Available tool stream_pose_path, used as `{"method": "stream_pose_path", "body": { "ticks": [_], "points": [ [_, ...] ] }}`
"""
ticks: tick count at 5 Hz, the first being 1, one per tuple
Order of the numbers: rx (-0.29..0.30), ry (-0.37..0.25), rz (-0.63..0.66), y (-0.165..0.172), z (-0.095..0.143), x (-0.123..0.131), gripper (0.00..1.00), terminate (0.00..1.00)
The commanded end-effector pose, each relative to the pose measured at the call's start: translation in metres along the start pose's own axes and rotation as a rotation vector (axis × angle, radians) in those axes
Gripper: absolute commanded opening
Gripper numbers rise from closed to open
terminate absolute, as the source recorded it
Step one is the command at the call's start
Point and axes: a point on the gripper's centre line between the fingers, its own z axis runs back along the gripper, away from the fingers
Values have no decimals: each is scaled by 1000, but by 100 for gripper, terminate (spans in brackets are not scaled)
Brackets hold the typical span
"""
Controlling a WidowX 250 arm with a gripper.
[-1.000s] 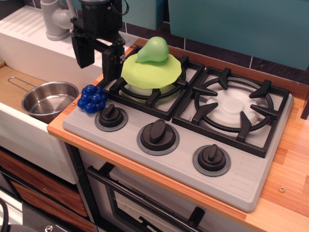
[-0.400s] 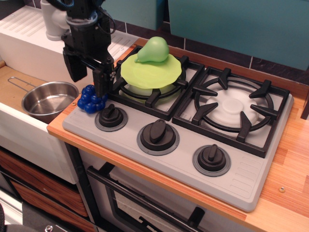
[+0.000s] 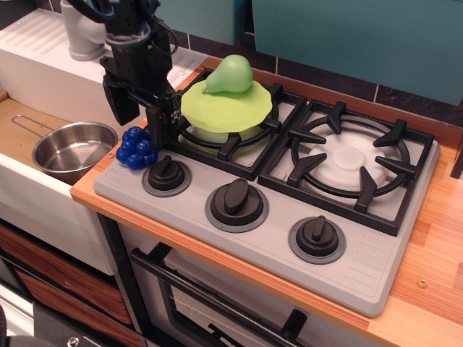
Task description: Put pear on plate and blueberry in pot or pan in sink
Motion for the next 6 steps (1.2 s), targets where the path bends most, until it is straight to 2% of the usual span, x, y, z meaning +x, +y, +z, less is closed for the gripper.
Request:
{"method": "stream_pose_path", "body": {
  "ticks": [1, 3, 4, 5, 6],
  "points": [
    [26, -10, 17, 11, 6, 8, 100, 0],
    [50, 77, 80, 9, 10, -3, 100, 0],
    [45, 81, 102, 4, 8, -4, 100, 0],
    [18, 77, 127, 0, 3, -2, 0, 0],
    [1, 71, 124, -1, 2, 1, 0, 0]
  ]
}}
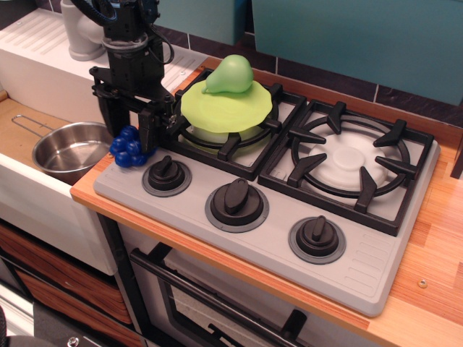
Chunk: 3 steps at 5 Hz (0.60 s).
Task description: Put pear on plate and blueberry in pot or pan in sink
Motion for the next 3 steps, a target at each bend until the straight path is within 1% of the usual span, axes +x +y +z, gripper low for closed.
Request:
{"method": "stream_pose_path", "body": {
  "ticks": [1, 2, 3],
  "points": [
    [-14, -17, -20, 0, 15, 7, 0, 0],
    [-12, -8, -27, -2, 22, 6, 0, 0],
    [-12, -1, -50, 1, 35, 2, 0, 0]
  ]
}}
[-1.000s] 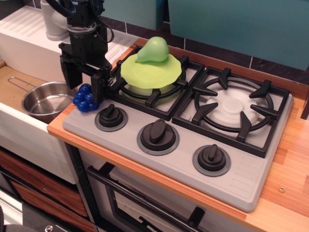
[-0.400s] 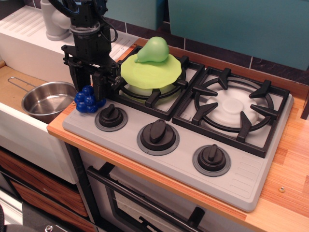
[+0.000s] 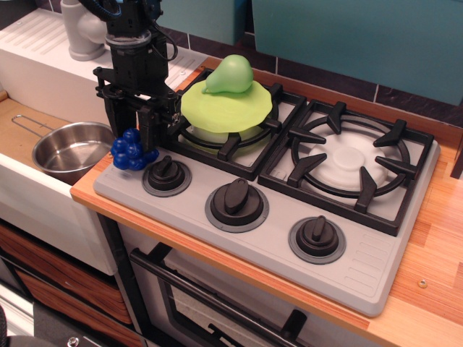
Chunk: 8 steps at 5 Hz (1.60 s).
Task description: Put pear on plate and blueberry in pot or pan in sink
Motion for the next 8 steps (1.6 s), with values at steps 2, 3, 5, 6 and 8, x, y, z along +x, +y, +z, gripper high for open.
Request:
{"method": "stream_pose_path", "body": {
  "ticks": [2, 3, 5, 6, 8],
  "points": [
    [53, -99, -144, 32, 47, 4, 0, 0],
    [83, -106, -196, 55, 47, 7, 0, 0],
    [126, -127, -250, 96, 46, 4, 0, 0],
    [128, -152, -283, 114, 38, 6, 0, 0],
    [123, -163, -297, 121, 26, 17, 100, 0]
  ]
}}
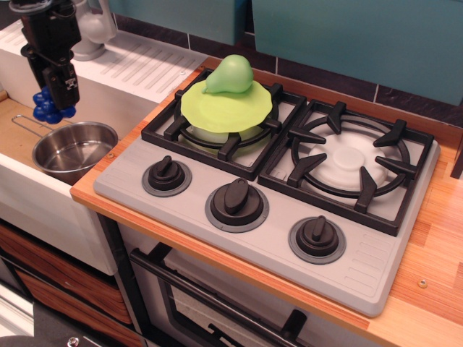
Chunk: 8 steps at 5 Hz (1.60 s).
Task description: Put pear on plate and blueberry in pot or pan in sink
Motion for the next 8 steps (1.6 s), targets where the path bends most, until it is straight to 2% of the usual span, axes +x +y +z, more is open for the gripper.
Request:
{"method": "stream_pose_path", "body": {
  "ticks": [1, 3, 6, 7, 8],
  "points": [
    [35, -29, 11, 0, 25, 11, 100, 0],
    [28, 14, 26, -13, 46, 5, 100, 0],
    [30, 113, 40, -26, 94, -7, 100, 0],
    [53, 114, 24, -33, 103, -9, 100, 0],
    [56, 75, 11, -39, 90, -2, 100, 0]
  ]
}}
